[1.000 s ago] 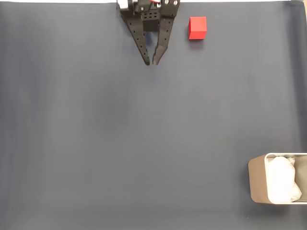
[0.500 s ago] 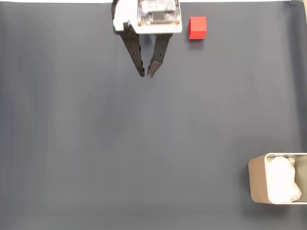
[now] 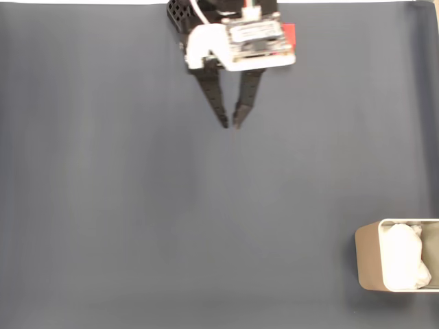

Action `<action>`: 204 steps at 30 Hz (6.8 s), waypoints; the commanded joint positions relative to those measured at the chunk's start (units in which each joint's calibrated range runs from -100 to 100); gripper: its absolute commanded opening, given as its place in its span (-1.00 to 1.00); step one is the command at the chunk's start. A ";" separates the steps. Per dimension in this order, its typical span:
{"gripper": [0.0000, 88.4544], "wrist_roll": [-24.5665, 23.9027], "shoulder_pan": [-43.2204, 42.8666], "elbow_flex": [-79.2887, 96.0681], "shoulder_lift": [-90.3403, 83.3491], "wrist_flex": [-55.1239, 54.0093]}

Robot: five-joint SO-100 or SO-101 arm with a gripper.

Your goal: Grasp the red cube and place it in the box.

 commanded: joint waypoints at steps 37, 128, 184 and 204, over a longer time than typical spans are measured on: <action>-1.00 2.05 -43.42 18.62 -10.52 -1.47; -0.01 12.26 -49.10 62.14 -29.76 -8.11; -0.11 7.42 -53.86 69.53 -28.46 -12.38; -0.82 8.25 -53.93 68.25 -27.68 -12.46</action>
